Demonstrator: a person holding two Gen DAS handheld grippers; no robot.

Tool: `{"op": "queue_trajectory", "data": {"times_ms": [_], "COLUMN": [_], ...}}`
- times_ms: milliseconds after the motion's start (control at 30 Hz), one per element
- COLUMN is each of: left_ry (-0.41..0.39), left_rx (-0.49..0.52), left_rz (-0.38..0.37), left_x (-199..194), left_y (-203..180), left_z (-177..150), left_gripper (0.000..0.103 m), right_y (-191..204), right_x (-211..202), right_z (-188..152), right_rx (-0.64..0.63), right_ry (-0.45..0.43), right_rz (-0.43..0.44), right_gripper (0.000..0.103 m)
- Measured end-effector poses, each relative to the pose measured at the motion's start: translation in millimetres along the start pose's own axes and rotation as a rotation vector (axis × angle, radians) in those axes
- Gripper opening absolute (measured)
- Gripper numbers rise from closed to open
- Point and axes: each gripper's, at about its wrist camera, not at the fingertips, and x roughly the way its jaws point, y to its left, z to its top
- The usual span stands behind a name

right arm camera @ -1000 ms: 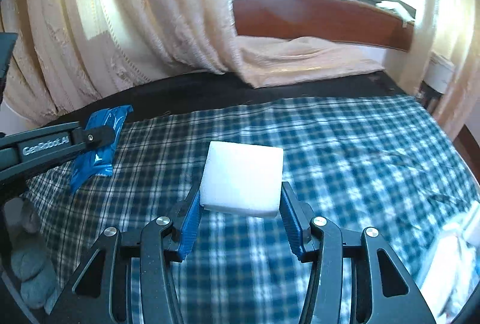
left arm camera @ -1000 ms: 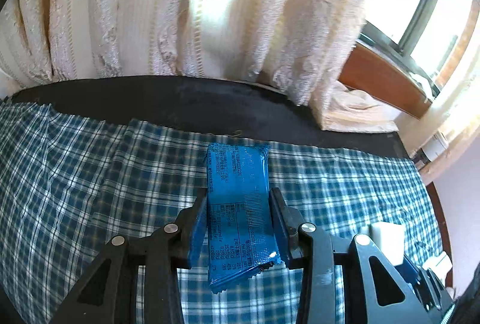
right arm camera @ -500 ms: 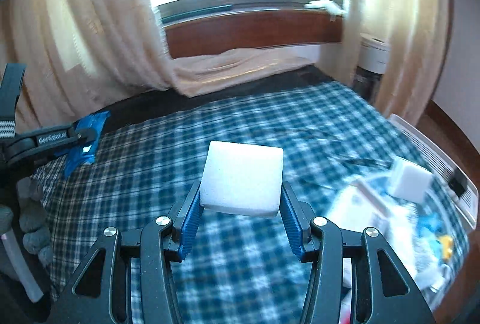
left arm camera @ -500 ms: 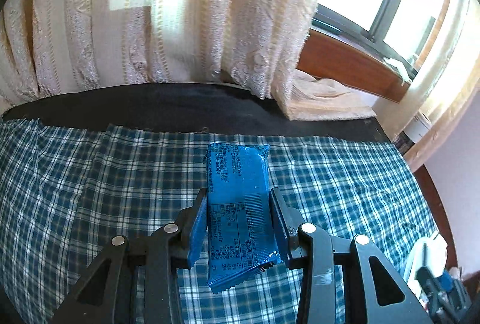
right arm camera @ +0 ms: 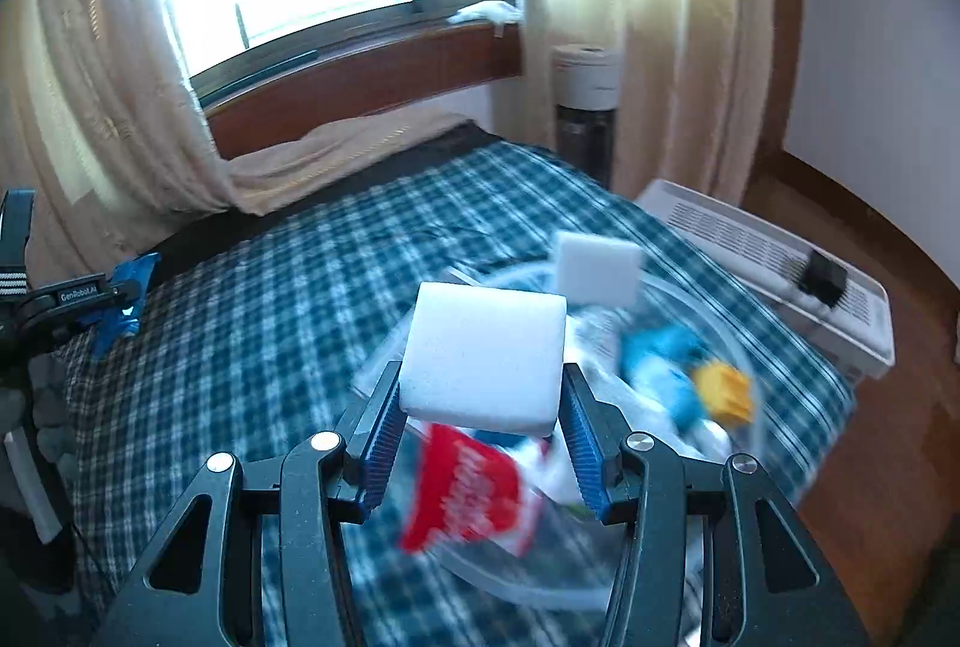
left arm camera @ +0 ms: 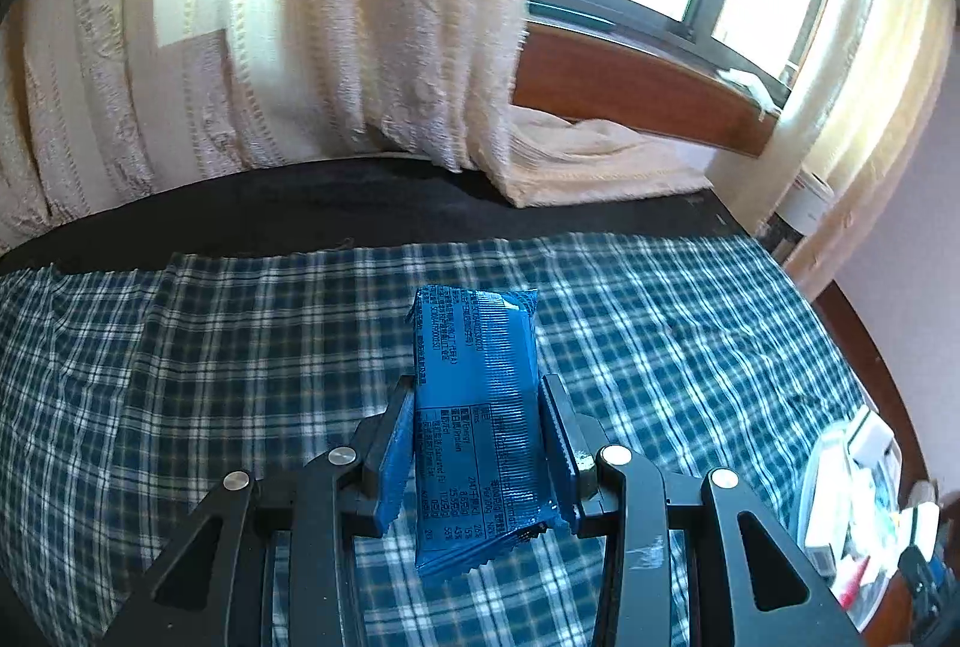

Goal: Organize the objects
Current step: 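Carry the blue packet and white sponge over the clear bowl with both grippers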

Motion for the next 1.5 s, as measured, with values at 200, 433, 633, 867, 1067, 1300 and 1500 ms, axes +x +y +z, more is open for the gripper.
{"op": "queue_trajectory", "data": {"times_ms": [200,433,633,867,1067,1300,1500], "left_ry": [0.003,-0.003,0.005,0.017,0.028,0.038,0.049], "left_rx": [0.042,0.079,0.103,0.136,0.162,0.197,0.232], "left_rz": [-0.018,-0.033,-0.048,-0.079,-0.107,-0.143,-0.202], "left_x": [-2,-7,-7,-9,-12,-17,-22], "left_y": [-14,-28,-36,-48,-57,-70,-84], "left_z": [-7,-13,-17,-24,-29,-38,-45], "left_gripper": [0.042,0.042,0.042,0.042,0.042,0.042,0.042], "right_y": [-32,-41,-35,-34,-44,-47,-50], "right_x": [-12,-5,9,20,11,-5,-13], "right_z": [-26,-39,-49,-57,-57,-58,-58], "right_rx": [0.043,0.041,-0.021,-0.087,-0.058,-0.046,-0.023], "right_ry": [0.018,0.035,0.04,0.037,0.025,-0.008,-0.032], "right_rz": [-0.019,0.008,-0.014,-0.047,-0.036,-0.029,-0.006], "right_gripper": [0.051,0.051,0.051,0.052,0.058,0.06,0.06]}}
